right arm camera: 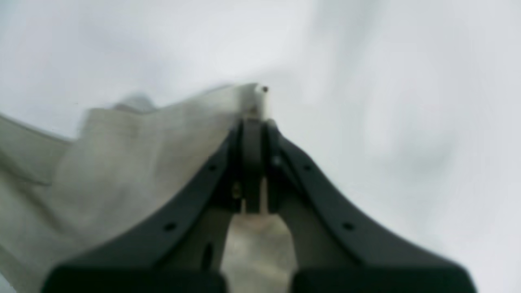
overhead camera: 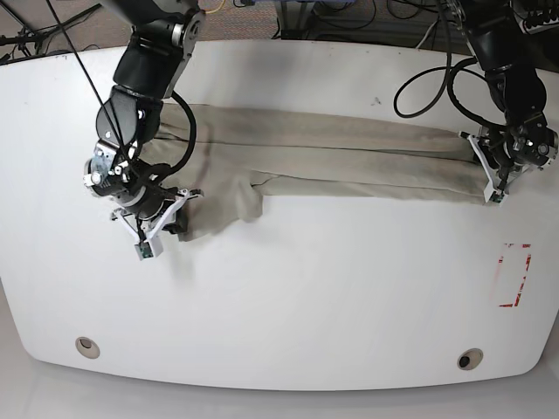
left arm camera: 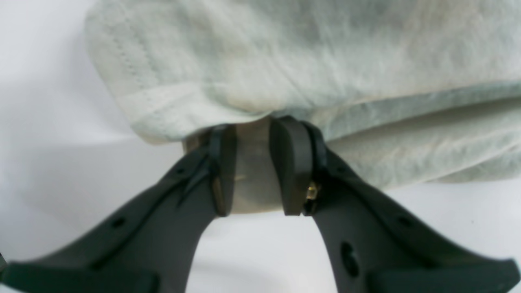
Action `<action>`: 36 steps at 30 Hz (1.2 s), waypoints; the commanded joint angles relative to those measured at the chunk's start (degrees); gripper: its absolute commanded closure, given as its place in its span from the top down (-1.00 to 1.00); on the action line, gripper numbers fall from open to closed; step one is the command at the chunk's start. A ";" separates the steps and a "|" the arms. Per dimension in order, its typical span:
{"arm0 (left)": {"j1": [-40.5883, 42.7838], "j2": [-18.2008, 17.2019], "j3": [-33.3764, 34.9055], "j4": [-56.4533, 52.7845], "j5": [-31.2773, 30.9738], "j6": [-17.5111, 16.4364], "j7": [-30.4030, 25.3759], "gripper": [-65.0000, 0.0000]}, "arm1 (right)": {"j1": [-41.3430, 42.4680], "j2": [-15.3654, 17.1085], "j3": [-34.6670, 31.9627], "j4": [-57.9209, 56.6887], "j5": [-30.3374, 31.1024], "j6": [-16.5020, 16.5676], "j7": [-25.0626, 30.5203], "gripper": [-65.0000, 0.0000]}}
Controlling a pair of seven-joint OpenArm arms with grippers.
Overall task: Fold the T-shirt properly
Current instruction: 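Drag the pinched shirt end with the right gripper to straighten the strip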
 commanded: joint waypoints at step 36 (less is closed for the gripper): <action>0.19 -0.67 0.09 -0.26 1.65 -0.06 1.98 -0.44 | -24.95 0.92 0.21 27.36 17.72 0.36 -9.89 -1.00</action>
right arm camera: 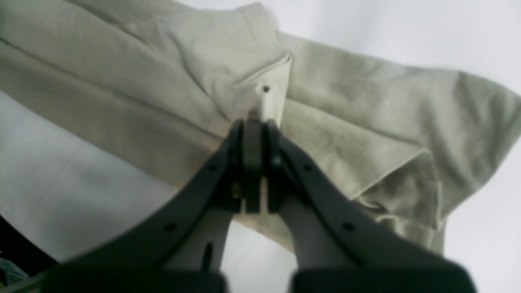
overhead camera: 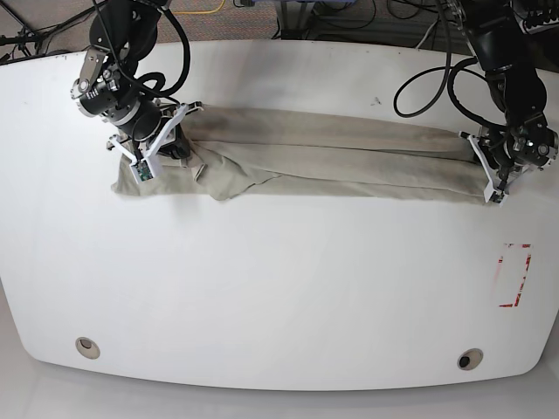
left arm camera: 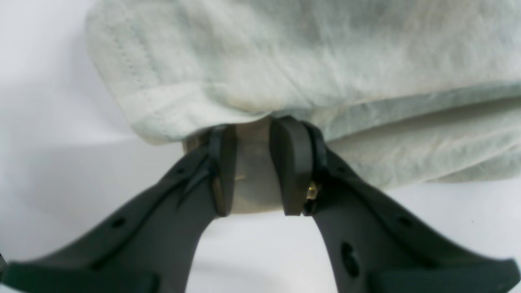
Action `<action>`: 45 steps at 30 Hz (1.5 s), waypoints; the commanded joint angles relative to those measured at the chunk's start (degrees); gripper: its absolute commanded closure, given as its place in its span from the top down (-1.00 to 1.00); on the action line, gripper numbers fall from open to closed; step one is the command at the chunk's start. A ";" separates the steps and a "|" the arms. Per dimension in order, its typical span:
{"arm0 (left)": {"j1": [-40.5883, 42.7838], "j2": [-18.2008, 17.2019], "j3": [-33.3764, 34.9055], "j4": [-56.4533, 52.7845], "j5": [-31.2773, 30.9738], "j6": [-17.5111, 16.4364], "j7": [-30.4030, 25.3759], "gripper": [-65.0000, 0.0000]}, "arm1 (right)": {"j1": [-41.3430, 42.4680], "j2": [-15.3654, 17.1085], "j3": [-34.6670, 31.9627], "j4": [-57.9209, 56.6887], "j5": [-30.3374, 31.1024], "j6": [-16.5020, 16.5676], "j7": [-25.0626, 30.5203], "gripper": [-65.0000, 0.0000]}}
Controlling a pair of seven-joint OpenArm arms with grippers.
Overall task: Fold the T-shirt properly
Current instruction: 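Drag the pinched shirt end with the right gripper to straighten the strip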
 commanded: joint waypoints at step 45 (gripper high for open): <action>0.19 -0.45 0.05 -0.11 1.73 -0.06 2.00 -0.44 | 5.17 0.18 7.82 2.61 -17.82 -1.48 9.12 0.02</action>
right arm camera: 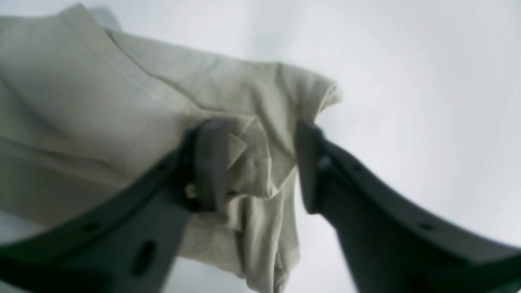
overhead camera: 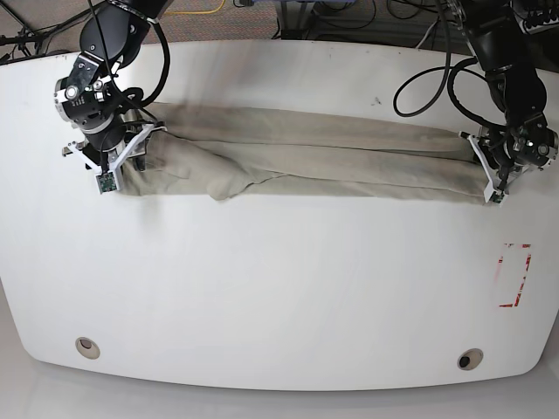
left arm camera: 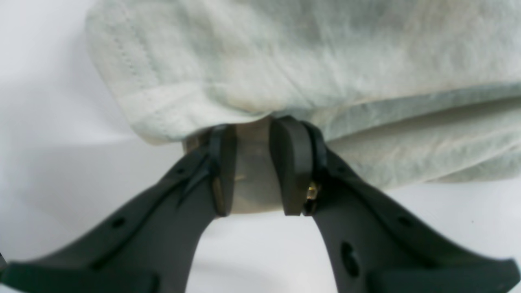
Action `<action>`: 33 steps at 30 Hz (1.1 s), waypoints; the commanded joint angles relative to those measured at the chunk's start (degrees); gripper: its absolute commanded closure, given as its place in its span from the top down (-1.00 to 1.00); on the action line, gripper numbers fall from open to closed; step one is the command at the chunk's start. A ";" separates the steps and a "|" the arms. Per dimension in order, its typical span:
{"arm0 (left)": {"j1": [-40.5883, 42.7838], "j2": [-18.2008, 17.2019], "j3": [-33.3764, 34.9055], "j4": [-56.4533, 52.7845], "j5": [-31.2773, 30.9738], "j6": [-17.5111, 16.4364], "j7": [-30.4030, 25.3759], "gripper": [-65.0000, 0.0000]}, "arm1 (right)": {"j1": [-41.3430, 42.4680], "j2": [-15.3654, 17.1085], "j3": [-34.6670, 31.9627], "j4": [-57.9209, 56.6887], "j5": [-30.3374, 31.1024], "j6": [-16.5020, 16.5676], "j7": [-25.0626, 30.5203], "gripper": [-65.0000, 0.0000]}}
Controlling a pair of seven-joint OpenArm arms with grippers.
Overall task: Fold the T-shirt properly
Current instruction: 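Drag the pinched shirt end with the right gripper to straighten the strip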
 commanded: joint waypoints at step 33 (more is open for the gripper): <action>-0.05 -0.45 0.05 0.29 1.36 -0.06 2.00 -0.44 | -2.47 -0.73 -3.79 -15.81 13.53 1.06 7.78 -0.73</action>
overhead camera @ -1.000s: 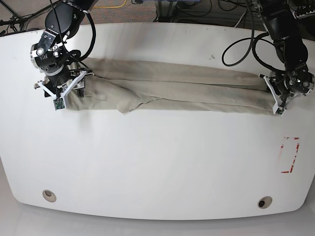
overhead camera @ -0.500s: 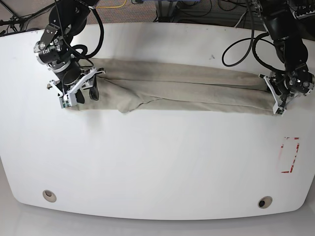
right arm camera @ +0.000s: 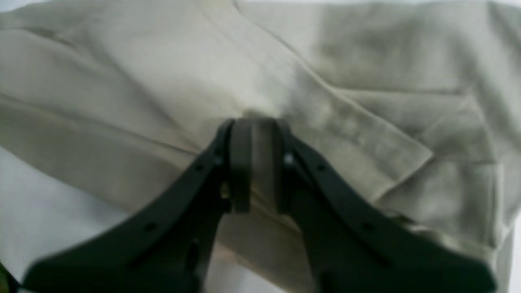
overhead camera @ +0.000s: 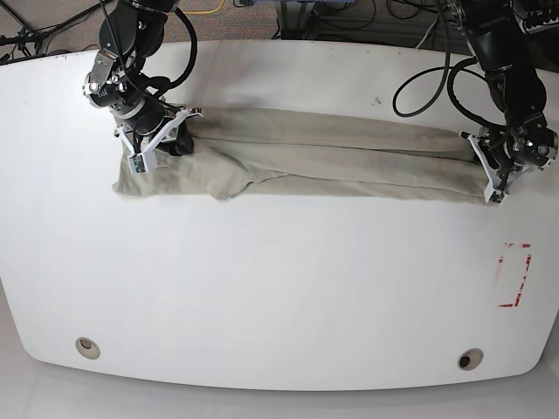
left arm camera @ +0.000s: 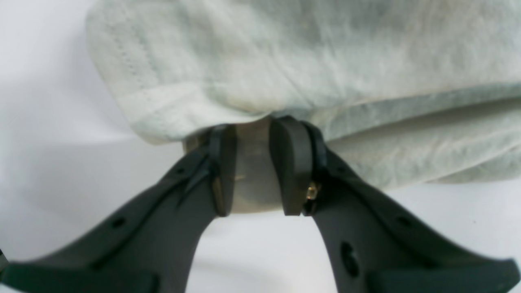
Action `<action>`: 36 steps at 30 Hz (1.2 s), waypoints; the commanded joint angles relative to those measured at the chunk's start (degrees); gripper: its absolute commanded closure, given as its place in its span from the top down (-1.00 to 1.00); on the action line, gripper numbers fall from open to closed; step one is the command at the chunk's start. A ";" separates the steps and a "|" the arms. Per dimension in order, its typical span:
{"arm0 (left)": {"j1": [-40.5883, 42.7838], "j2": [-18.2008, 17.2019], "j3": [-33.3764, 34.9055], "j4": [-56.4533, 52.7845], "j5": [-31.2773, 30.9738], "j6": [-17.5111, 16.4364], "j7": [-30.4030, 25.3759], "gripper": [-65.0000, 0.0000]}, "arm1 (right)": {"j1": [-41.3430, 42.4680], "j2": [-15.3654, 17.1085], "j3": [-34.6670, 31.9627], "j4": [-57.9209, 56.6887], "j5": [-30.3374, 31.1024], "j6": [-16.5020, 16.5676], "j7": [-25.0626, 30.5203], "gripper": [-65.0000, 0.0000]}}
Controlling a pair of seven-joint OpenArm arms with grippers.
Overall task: Fold the T-shirt properly
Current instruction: 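Drag the pinched shirt end with the right gripper to straighten the strip, then release the left gripper and regrasp the strip's end beside it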
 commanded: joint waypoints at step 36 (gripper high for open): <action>-7.32 -6.27 -19.91 -4.02 -26.09 -0.06 11.85 0.53 | 0.06 0.58 -1.48 -0.18 -2.61 0.12 1.77 -0.74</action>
